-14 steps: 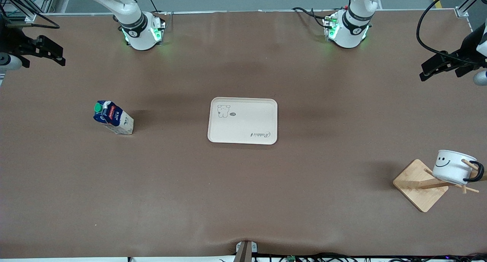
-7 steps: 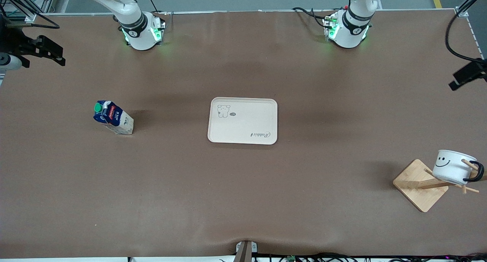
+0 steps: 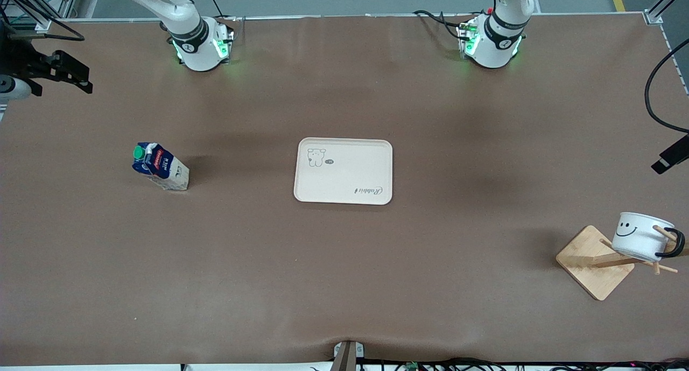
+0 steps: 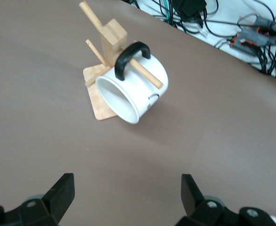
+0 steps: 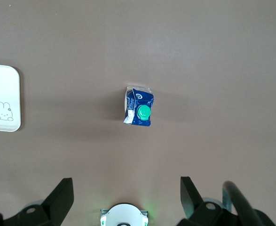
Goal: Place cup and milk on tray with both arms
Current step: 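Move the left gripper toward the white mug on the wooden stand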
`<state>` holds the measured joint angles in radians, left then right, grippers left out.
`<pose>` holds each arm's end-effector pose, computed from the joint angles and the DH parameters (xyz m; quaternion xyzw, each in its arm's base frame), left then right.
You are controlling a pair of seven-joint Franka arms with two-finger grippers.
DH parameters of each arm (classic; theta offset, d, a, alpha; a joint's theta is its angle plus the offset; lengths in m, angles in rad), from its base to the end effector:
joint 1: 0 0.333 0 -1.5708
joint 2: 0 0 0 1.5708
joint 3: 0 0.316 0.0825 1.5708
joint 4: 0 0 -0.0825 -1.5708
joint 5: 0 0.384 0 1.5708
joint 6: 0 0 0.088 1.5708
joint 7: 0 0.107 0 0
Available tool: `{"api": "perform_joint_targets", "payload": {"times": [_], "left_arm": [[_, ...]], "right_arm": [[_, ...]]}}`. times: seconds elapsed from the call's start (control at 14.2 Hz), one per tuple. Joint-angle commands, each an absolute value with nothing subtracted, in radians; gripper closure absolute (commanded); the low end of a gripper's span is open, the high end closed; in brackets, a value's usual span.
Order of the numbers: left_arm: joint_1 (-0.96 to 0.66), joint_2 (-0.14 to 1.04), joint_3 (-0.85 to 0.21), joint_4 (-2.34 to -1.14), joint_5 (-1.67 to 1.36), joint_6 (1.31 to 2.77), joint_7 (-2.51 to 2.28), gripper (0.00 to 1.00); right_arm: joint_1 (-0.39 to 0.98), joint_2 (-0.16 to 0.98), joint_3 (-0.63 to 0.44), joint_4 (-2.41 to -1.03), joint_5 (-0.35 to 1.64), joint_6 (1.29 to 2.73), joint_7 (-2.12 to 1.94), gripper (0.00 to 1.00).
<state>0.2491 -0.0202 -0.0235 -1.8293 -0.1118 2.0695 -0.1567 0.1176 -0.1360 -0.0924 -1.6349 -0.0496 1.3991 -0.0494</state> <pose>0.5680 0.1243 0.5597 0.9682 0.2078 0.1313 0.0474 0.4931 0.0029 0.6517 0.9980 0.0350 -0.0504 0.0178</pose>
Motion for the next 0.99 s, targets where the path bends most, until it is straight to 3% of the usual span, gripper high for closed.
{"api": "perform_joint_targets", "payload": {"times": [0.0, 0.35, 0.7, 0.92], "left_arm": [[0.274, -0.051, -0.029, -1.943, -0.167, 2.205, -0.160, 0.00], [0.282, -0.029, -0.038, -2.107, -0.281, 2.497, -0.144, 0.00], [0.281, 0.069, -0.067, -2.109, -0.281, 2.687, -0.143, 0.00], [0.281, 0.118, -0.092, -2.085, -0.281, 2.759, -0.143, 0.25]], "right_arm": [[0.109, -0.137, -0.092, -1.629, -0.032, 1.397, -0.058, 0.00], [0.109, -0.137, -0.092, -1.631, -0.032, 1.396, -0.057, 0.00], [0.110, -0.135, -0.092, -1.631, -0.032, 1.397, -0.057, 0.00], [0.103, -0.133, -0.092, -1.631, -0.032, 1.397, -0.055, 0.00]]}}
